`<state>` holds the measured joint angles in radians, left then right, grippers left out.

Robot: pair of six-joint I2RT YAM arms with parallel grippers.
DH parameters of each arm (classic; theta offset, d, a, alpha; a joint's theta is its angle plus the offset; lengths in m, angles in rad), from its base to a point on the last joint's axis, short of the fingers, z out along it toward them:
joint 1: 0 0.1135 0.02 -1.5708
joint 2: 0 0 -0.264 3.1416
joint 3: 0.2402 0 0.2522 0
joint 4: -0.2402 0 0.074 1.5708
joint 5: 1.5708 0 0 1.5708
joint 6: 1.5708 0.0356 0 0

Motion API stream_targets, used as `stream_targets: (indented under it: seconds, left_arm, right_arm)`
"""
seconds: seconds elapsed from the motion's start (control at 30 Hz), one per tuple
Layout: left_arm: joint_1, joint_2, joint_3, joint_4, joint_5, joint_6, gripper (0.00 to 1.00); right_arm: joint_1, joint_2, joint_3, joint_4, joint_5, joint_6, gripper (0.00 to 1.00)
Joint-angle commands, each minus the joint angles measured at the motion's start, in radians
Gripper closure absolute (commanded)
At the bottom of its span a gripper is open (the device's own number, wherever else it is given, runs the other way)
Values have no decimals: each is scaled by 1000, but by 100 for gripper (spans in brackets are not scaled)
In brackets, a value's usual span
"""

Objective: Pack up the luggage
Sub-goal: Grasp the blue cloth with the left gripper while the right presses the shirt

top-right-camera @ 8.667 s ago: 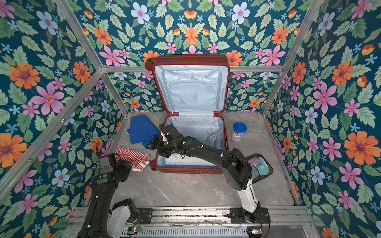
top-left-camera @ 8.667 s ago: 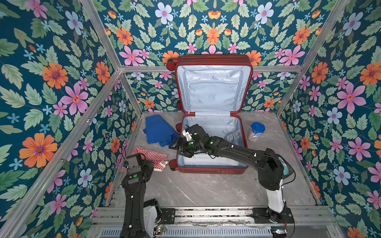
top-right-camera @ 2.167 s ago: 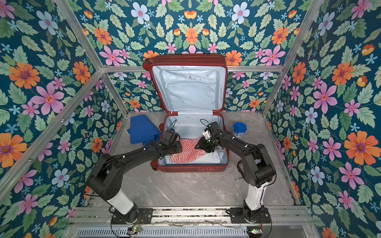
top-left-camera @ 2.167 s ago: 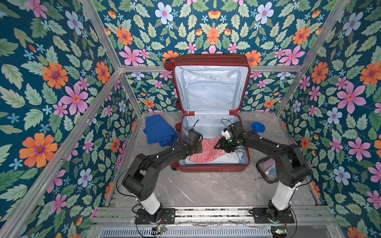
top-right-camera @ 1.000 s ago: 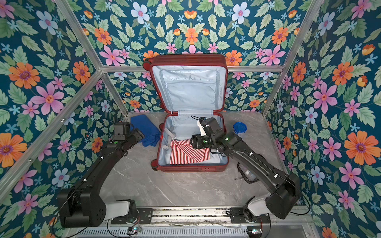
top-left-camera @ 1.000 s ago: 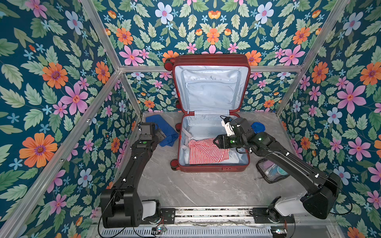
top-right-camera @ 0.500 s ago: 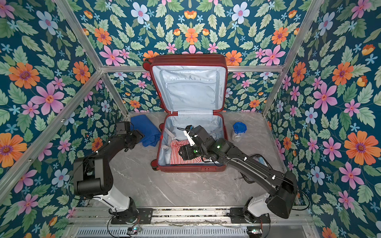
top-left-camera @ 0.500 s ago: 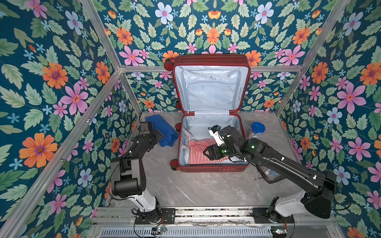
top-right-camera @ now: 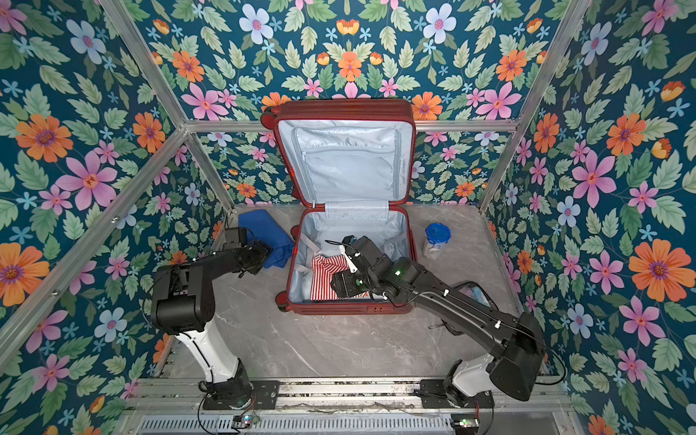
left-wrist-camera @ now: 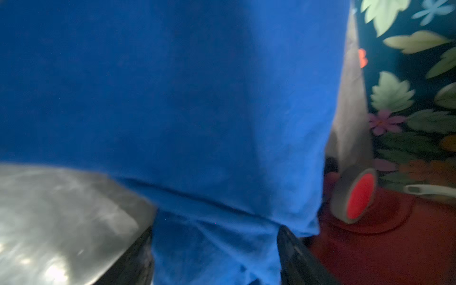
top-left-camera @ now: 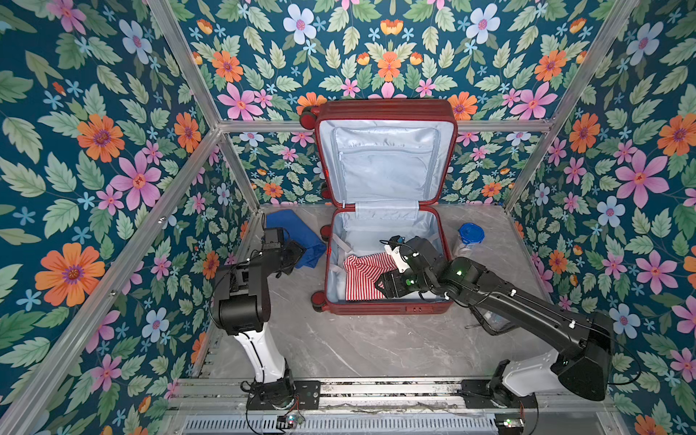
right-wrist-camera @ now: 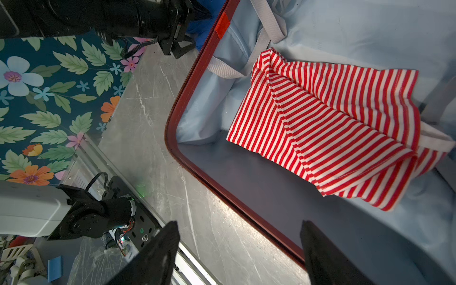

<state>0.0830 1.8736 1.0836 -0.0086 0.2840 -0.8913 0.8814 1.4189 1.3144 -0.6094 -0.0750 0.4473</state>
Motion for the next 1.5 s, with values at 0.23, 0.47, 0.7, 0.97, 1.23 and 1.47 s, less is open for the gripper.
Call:
stream_targets:
  seconds: [0.23, 0.47, 0.7, 0.97, 1.23, 1.47]
  left_arm:
    - [0, 70, -8, 114, 29, -87, 65]
    - [29, -10, -24, 51, -33, -25, 100]
    - [89, -187, -125, -27, -74, 47, 100]
    - [167, -402, -336, -69, -101, 62, 100]
    - [232, -679, -526, -136, -144, 31, 100]
    - [232, -865, -578, -280, -155, 39, 100]
  right_arm:
    - [0, -5, -14, -11, 21, 12, 23]
    - [0, -29, -42, -7, 19, 27, 24]
    - [1, 7, -24, 45, -58, 43, 24]
    - [28, 97, 59, 72, -101, 41, 25]
    - [48, 99, 64, 85, -111, 45, 25]
    - [48, 55, 29, 101, -102, 59, 26]
